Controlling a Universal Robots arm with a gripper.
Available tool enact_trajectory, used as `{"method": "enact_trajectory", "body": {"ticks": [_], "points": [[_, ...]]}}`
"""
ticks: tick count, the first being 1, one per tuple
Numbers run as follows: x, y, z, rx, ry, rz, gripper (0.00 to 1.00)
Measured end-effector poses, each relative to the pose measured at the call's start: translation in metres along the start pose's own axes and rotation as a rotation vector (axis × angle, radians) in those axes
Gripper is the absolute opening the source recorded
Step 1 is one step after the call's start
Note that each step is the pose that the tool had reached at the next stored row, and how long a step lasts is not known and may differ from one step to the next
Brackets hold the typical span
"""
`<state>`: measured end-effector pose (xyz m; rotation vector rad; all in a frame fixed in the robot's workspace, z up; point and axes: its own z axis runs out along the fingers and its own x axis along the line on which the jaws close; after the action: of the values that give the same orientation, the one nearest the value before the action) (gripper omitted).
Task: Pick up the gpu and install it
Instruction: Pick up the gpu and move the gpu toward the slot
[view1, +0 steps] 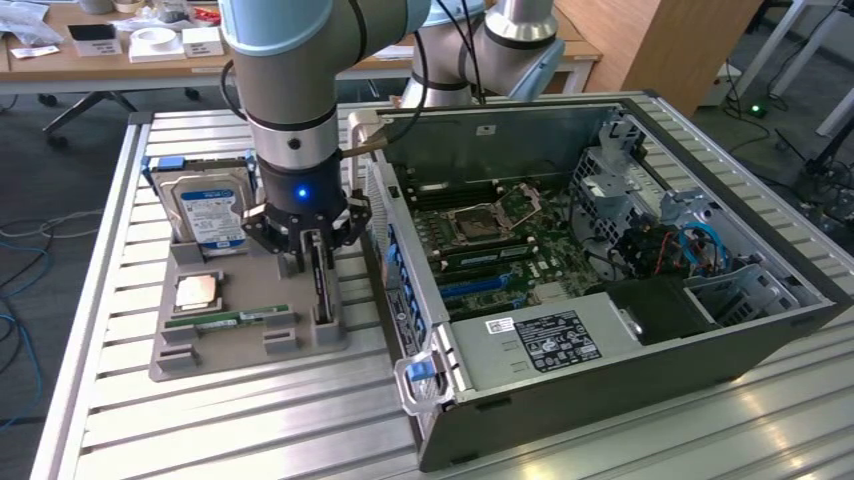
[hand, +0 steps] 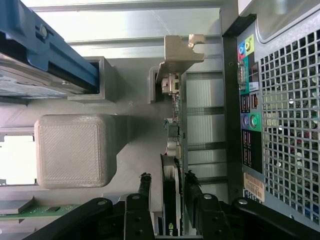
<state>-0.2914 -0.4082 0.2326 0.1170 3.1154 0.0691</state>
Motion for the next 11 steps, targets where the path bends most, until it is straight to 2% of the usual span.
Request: {"method": "enact_trajectory", "body": {"ticks": [11], "points": [[-0.0014, -0.0018, 0.0000, -0.0001, 0.0000, 0.000, 0.40]]}}
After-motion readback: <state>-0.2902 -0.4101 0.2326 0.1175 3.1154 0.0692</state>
